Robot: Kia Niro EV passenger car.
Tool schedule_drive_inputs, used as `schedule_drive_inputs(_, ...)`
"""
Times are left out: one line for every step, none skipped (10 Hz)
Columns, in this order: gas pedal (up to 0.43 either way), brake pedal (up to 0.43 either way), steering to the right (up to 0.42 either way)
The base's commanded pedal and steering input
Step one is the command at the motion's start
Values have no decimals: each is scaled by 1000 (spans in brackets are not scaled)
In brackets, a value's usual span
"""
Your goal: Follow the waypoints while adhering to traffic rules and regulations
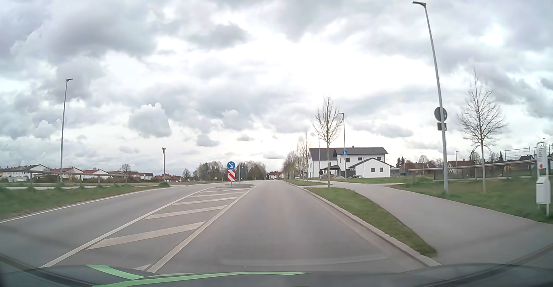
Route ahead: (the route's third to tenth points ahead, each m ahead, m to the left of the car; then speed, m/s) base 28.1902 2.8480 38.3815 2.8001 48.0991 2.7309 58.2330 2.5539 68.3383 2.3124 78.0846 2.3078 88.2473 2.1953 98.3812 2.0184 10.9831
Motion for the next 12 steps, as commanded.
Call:
schedule_drive_inputs(118,0,1)
schedule_drive_inputs(118,0,1)
schedule_drive_inputs(118,0,2)
schedule_drive_inputs(118,0,2)
schedule_drive_inputs(138,0,1)
schedule_drive_inputs(138,0,0)
schedule_drive_inputs(150,0,0)
schedule_drive_inputs(150,0,-1)
schedule_drive_inputs(157,0,-2)
schedule_drive_inputs(157,0,-3)
schedule_drive_inputs(157,0,-3)
schedule_drive_inputs(157,0,-3)
